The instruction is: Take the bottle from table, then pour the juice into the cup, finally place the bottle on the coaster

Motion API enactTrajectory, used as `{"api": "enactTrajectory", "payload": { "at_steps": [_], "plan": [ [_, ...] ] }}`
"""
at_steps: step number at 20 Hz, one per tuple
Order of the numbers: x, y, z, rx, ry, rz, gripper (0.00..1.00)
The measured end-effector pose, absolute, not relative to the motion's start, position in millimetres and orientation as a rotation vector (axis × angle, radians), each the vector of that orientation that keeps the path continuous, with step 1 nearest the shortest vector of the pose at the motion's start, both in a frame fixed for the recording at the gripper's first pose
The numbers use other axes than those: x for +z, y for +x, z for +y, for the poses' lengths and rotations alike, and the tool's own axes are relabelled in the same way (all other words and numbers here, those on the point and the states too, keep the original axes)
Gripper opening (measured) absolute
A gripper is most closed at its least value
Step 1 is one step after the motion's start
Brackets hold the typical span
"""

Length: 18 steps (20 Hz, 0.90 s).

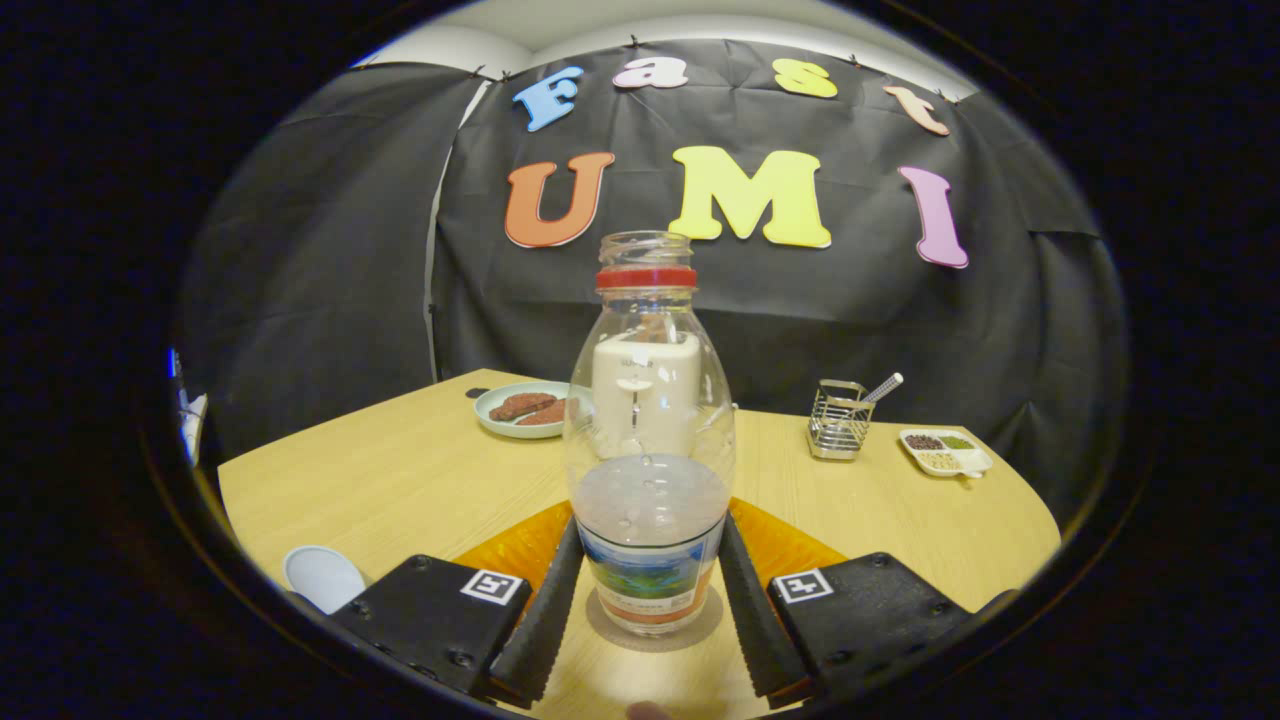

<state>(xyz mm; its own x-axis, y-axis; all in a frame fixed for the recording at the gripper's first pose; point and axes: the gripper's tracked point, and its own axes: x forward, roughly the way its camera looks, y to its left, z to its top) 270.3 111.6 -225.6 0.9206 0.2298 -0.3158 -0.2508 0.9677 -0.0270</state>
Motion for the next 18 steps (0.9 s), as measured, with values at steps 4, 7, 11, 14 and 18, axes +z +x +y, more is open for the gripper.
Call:
{"api": "enactTrajectory", "payload": {
  "at_steps": [4, 7, 11, 14, 18],
  "plan": [
    [-234.8, 276.8, 109.6, 0.241, -0.068, 0.326, 0.77],
    [-239.0, 282.5, 106.2, 0.231, -0.048, 0.339, 0.77],
    [-242.4, 281.6, 107.1, 0.234, -0.059, 0.337, 0.77],
    [-244.2, 282.2, 108.6, 0.237, -0.051, 0.343, 0.77],
    [-244.1, 281.2, 107.7, 0.235, -0.061, 0.327, 0.78]
  ]
}}
